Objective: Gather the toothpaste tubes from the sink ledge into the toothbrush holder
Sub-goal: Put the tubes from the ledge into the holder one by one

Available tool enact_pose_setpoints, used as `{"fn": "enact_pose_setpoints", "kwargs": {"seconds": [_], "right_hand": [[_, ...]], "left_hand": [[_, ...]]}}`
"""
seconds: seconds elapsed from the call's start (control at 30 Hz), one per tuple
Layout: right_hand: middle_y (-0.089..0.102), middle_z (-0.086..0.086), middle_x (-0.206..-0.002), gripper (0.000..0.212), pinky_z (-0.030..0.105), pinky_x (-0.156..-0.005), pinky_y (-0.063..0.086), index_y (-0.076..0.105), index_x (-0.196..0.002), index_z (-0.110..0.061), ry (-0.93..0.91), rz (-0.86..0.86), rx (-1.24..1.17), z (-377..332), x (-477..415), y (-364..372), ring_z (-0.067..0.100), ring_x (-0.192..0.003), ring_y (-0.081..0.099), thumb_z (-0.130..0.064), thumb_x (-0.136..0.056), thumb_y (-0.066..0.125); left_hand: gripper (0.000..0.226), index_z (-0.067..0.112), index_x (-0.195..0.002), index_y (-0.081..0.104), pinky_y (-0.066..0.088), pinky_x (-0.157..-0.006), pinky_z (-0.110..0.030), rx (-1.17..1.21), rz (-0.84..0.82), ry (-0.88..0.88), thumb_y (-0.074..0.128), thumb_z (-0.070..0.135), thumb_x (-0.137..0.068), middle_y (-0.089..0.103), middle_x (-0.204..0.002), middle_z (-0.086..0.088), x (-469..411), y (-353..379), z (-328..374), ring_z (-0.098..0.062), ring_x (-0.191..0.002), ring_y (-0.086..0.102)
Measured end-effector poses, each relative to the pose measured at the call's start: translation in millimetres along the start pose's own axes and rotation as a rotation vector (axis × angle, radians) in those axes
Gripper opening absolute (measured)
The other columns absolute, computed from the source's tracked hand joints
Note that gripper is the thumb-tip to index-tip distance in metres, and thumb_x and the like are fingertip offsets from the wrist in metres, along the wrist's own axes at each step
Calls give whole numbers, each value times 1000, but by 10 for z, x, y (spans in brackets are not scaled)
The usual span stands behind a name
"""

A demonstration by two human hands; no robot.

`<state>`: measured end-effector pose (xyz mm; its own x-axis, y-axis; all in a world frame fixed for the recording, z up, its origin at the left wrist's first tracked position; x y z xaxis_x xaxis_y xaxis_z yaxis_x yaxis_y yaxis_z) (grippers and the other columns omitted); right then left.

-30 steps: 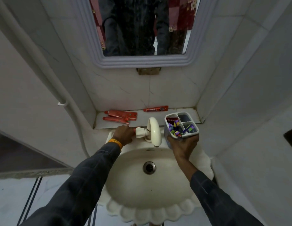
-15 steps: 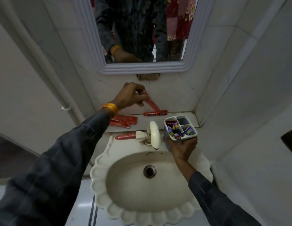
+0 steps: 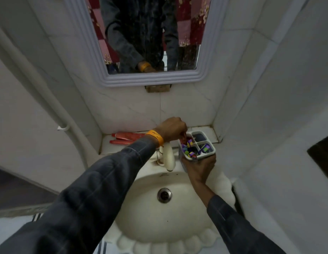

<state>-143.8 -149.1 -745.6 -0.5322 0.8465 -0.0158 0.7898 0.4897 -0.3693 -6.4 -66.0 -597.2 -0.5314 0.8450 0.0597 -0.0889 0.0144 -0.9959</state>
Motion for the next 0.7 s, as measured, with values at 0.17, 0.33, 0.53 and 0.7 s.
{"fn": "enact_pose_setpoints", "kwargs": {"seconds": [0.17,0.33,0.53,0.7], "right_hand": [[62,29,-145,126,35,-108,43,46,-151,11,-13,-43,11,2,-18,-16,47,-136,60,-20,-49,113],[63,27,-144,125,33,-108,45,47,-151,10,-30,-33,-13,-64,-48,-27,44,-135,62,-25,-51,113],[65,21,-144,132,41,-113,54,48,-150,4,20,-18,-38,31,-28,-20,41,-133,65,-48,-47,112],[71,10,-140,130,54,-107,63,54,-150,-5,-6,-19,-61,235,-178,50,32,-129,71,-64,-45,105]], "left_hand": [[21,4,-105,72,51,-82,-35,-30,-139,0,63,17,-91,72,-105,-17,-188,148,234,-32,-96,68],[12,4,-90,75,56,-71,-28,263,-135,-138,75,14,-82,75,-85,-13,-152,130,4,-24,-71,71],[12,11,-96,70,53,-83,-34,324,3,-517,66,20,-88,72,-102,-12,430,333,-1079,-26,-90,67],[34,19,-124,62,47,-102,-39,160,-127,-742,56,32,-93,61,-132,-11,1156,836,-1687,-34,-120,56]]}}
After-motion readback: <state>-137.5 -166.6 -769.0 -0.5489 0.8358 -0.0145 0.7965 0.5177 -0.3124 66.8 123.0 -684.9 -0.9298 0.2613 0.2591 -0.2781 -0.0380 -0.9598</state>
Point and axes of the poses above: each hand's wrist, its own x-axis away from the middle knuckle, its own y-axis out of the palm, z = x × y, the point moved 3 cm from there along -x, towards the middle knuckle
